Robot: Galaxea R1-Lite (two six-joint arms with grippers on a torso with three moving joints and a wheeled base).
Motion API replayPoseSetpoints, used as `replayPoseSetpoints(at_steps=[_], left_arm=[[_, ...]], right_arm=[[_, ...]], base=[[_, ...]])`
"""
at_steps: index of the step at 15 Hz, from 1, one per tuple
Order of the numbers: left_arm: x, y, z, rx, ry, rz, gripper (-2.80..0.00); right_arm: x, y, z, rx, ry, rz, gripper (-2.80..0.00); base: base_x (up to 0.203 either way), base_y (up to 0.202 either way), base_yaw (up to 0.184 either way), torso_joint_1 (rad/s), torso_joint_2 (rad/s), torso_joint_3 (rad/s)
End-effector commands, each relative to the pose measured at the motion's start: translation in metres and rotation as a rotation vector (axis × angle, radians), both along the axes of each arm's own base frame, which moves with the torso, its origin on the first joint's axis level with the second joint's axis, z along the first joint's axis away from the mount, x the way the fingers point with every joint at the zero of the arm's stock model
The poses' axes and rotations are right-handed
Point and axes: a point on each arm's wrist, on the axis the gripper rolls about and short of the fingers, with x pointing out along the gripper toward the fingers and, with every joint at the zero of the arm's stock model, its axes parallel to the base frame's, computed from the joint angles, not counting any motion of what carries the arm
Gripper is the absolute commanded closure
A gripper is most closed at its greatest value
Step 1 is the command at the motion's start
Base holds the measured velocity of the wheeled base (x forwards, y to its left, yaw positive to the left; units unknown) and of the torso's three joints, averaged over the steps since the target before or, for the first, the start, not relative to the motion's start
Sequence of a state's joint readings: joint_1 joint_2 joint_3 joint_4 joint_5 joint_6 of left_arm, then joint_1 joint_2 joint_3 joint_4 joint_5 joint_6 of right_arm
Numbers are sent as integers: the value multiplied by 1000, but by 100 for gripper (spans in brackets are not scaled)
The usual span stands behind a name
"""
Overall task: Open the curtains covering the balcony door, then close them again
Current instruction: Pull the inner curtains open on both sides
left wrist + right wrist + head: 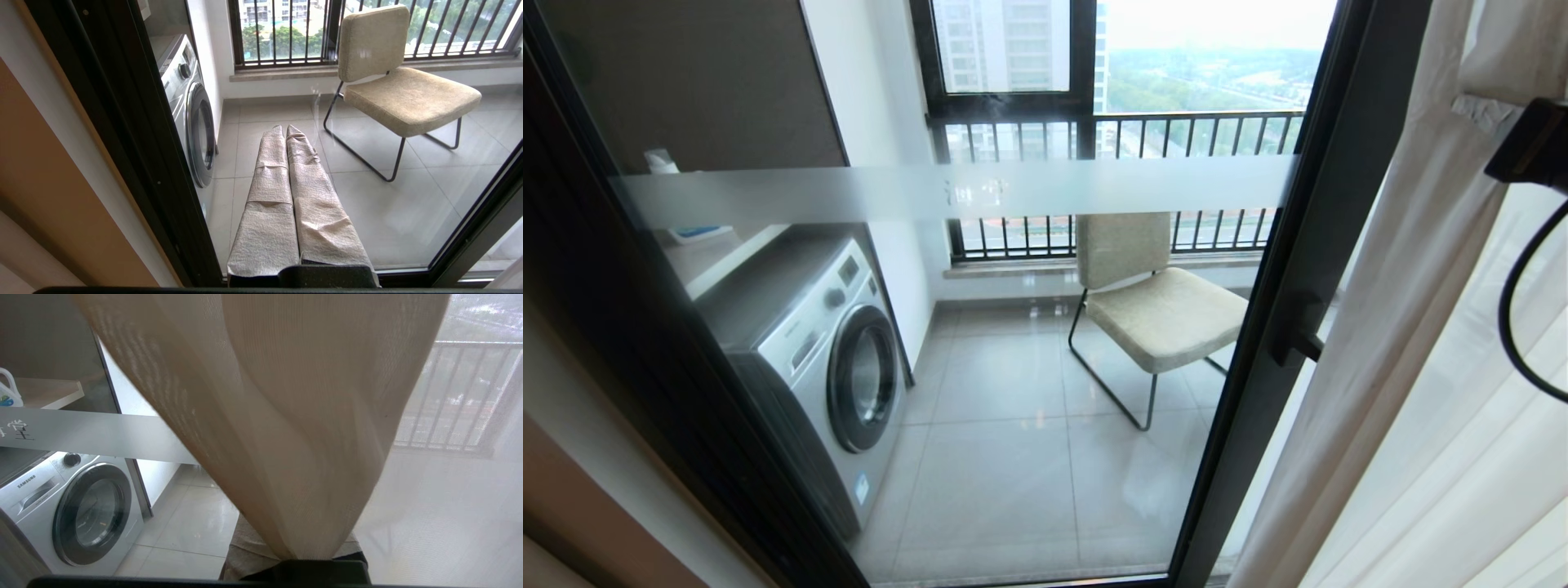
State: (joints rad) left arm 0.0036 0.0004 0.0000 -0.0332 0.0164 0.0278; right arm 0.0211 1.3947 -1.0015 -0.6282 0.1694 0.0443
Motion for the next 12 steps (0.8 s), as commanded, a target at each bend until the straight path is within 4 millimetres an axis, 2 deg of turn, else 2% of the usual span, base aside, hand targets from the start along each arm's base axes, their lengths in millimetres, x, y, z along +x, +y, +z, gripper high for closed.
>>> replayPoseSetpoints(at_steps=[1, 12], left_arm=[[0, 0, 0, 0, -1, 0, 0], [0, 0, 0, -6, -1, 0, 0]], right_arm=[[-2, 0, 0, 0, -5, 2, 0], [-4, 0, -3, 0, 1, 4, 0]], base=[[0, 0, 0, 0, 0, 0], [0, 0, 0, 0, 0, 0]])
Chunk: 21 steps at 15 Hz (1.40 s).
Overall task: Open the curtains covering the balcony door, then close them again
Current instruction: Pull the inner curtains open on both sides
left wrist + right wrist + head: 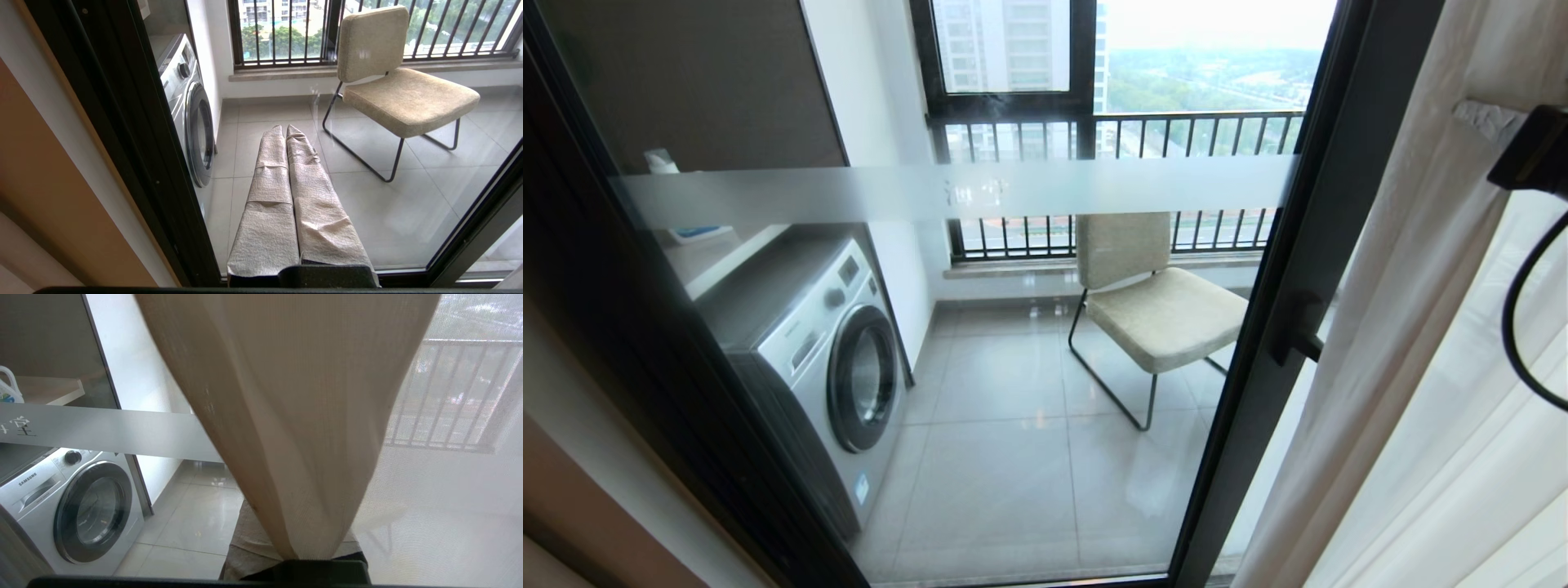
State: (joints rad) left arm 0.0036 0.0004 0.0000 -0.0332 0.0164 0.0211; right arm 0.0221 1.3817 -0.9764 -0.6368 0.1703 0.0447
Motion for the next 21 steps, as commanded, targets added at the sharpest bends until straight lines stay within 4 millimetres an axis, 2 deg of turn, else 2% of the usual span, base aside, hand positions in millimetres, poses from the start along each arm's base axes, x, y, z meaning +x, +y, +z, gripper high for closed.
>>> replayPoseSetpoints(at_steps=[1, 14, 21], left_arm=[[0, 0, 0, 0, -1, 1, 0], [0, 0, 0, -1, -2, 3, 0], [0, 0, 0, -2, -3, 1, 0]], right_arm=[[1, 0, -1, -1, 1, 2, 0], [-4, -1, 1, 0, -4, -2, 0], [-8, -1, -7, -1, 17, -2, 0]], base=[[0, 0, 0, 0, 0, 0], [0, 0, 0, 0, 0, 0], [0, 0, 0, 0, 0, 0]])
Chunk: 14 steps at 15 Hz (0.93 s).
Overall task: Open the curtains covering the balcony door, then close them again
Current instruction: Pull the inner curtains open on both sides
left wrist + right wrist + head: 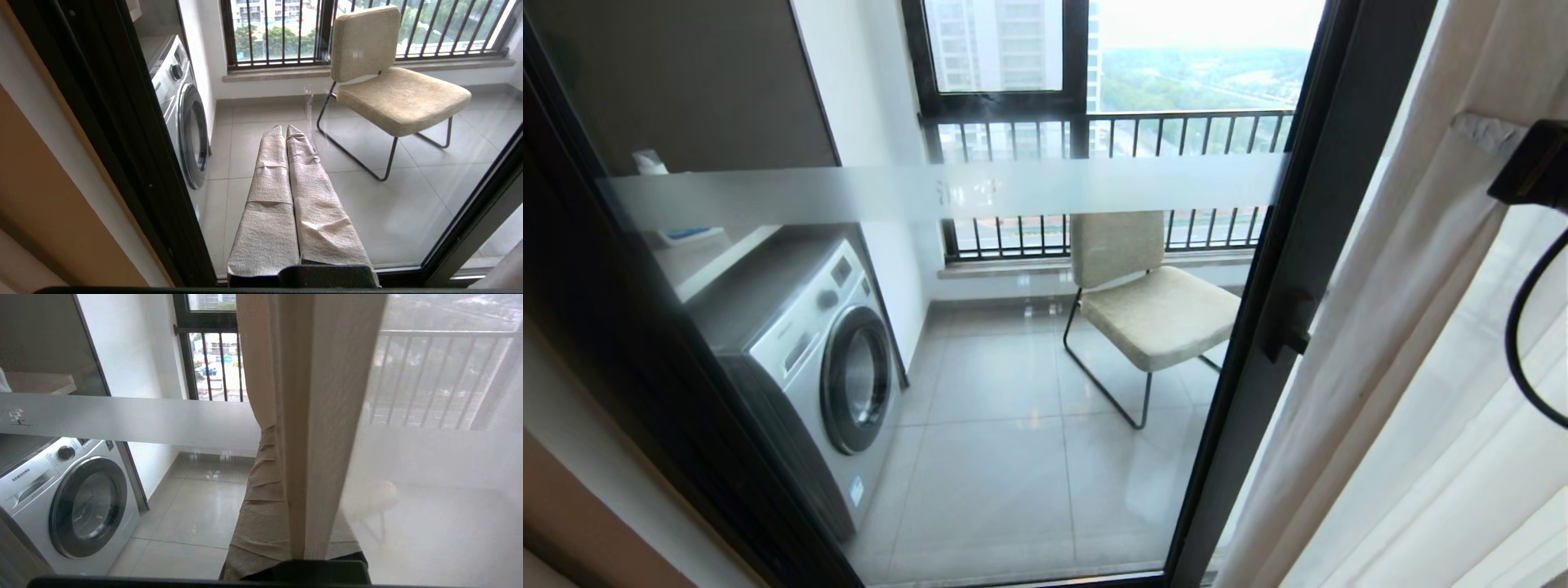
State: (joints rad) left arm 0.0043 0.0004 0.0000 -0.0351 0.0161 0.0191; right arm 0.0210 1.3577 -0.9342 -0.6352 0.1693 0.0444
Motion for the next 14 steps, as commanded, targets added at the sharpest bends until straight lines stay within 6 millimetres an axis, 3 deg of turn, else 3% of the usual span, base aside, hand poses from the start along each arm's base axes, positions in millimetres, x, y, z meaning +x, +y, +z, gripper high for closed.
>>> replayPoseSetpoints(at_steps=[1, 6, 14], left_arm=[[0, 0, 0, 1, -1, 0, 0], [0, 0, 0, 1, -1, 1, 0], [0, 0, 0, 1, -1, 0, 0]], right_arm=[[-2, 0, 0, 0, -2, 0, 0], [-8, -1, -2, 3, 0, -17, 0], [-1, -5, -5, 13, 14, -77, 0]], base=[[0, 0, 0, 0, 0, 0], [0, -161, 6, 3, 3, 2], [0, -192, 2, 0, 2, 2]])
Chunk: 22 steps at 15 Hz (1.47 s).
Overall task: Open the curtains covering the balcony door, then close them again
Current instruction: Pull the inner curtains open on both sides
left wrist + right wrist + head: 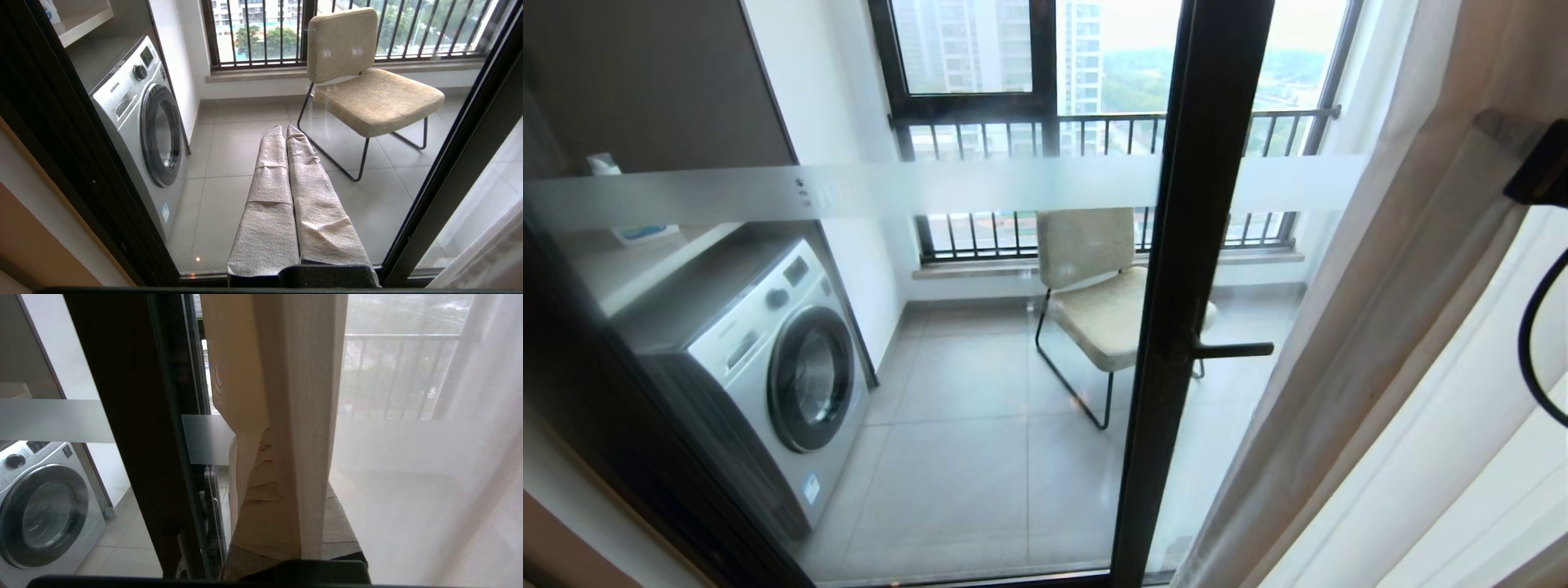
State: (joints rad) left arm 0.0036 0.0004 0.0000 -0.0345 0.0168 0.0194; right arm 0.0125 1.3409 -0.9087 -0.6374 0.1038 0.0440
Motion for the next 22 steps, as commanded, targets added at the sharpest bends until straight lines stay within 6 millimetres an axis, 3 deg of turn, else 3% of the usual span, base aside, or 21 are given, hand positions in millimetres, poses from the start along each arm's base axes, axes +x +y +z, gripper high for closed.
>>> replayPoseSetpoints(at_steps=[1, 6, 14, 22], left_arm=[[0, 0, 0, 1, -1, 1, 0], [0, 0, 0, -1, -1, 1, 0], [0, 0, 0, 1, -1, 1, 0], [0, 0, 0, 1, -1, 1, 0]], right_arm=[[6, -3, -3, 0, 12, -13, 0], [23, -10, -10, 17, 18, -41, 0], [45, -10, -5, 57, -8, -27, 0], [47, -20, -5, 56, -10, -72, 0]], base=[[0, -194, 2, 0, 1, 0], [0, -191, 3, 4, 2, 5], [0, -194, 2, 3, 1, 1], [0, -189, 2, 0, 3, 2]])
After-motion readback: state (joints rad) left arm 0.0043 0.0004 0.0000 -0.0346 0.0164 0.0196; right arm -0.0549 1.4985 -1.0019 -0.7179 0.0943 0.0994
